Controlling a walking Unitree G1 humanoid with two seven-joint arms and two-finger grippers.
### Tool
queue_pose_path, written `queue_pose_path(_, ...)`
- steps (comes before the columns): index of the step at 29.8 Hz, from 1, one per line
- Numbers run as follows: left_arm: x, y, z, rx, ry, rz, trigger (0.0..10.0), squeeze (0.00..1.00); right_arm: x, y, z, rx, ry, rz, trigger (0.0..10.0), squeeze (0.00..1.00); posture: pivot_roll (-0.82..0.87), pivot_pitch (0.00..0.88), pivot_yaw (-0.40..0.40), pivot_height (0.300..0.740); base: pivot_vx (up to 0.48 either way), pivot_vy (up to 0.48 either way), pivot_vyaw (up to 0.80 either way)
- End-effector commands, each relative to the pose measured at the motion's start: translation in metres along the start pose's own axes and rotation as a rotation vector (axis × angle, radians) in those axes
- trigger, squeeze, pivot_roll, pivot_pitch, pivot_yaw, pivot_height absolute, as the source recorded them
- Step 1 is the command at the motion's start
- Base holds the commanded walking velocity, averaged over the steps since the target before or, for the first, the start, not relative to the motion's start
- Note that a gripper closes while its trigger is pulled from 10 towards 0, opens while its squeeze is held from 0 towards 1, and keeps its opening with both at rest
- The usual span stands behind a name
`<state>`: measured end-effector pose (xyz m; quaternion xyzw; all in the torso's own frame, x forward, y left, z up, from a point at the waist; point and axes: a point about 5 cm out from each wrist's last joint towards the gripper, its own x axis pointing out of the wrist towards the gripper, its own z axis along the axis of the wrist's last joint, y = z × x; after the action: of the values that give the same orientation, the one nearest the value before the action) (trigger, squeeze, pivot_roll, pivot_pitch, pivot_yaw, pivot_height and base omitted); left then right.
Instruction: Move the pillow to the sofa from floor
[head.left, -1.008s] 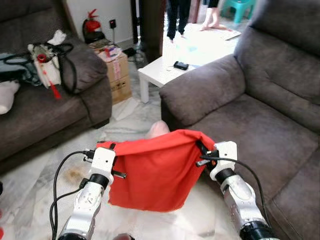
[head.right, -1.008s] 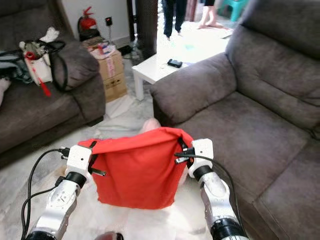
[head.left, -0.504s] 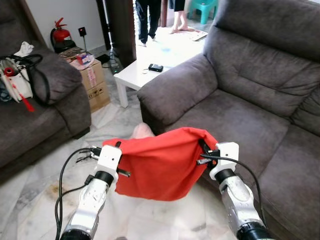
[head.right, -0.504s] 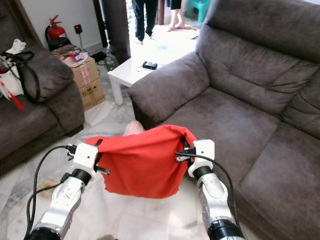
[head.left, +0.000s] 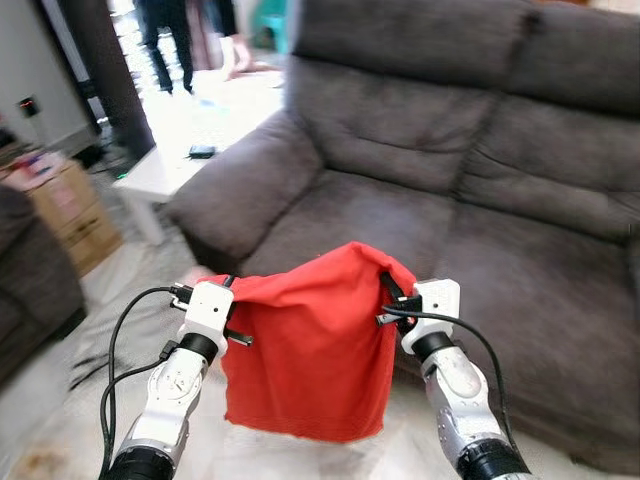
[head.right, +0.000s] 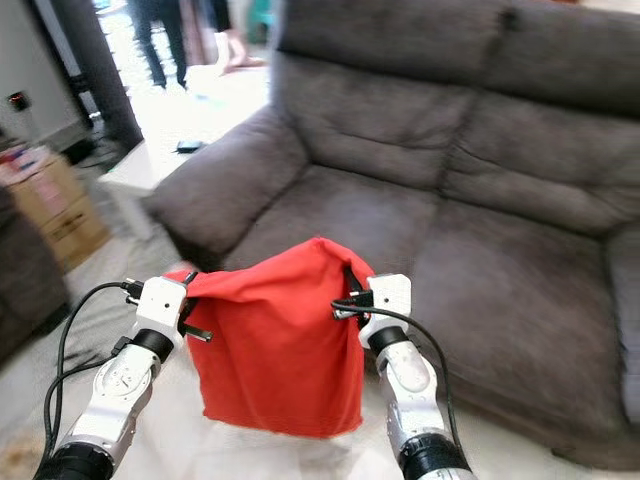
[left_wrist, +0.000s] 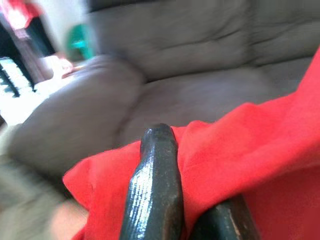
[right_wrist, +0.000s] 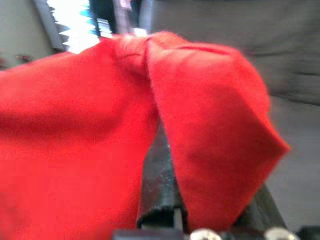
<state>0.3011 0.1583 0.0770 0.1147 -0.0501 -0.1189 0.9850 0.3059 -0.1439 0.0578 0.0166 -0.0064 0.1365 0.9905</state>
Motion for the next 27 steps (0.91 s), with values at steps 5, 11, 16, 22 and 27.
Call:
queue_pose_path(5, 0.005, 0.004, 0.012, 0.027, -0.07, 0.012, 10.0, 0.0, 0.009, 0.003, 0.016, -0.02, -0.07, 0.016, 10.0, 0.0, 0.12, 0.002, -0.003, 0.74, 0.0, 0.0, -0.8)
queue_pose_path(11, 0.006, 0.001, 0.012, 0.023, -0.071, 0.01, 10.0, 0.0, 0.01, 0.004, 0.017, -0.027, -0.071, 0.023, 10.0, 0.0, 0.12, 0.009, -0.007, 0.74, 0.0, 0.0, -0.8)
queue_pose_path(16, 0.006, 0.0, 0.012, 0.023, -0.071, 0.015, 10.0, 0.0, 0.011, 0.009, 0.017, -0.02, -0.074, 0.049, 10.0, 0.0, 0.12, 0.015, -0.011, 0.74, 0.0, 0.0, -0.39)
queue_pose_path(22, 0.006, 0.0, 0.012, 0.035, -0.073, 0.021, 10.0, 0.0, 0.012, 0.012, 0.015, -0.033, -0.065, 0.067, 10.0, 0.0, 0.12, 0.022, -0.013, 0.74, 0.0, 0.0, 0.0)
queue_pose_path(27, 0.007, 0.0, 0.012, 0.038, -0.072, 0.016, 10.0, 0.0, 0.014, 0.005, 0.016, -0.033, -0.049, 0.027, 10.0, 0.0, 0.11, 0.025, -0.01, 0.74, 0.0, -0.048, -0.08)
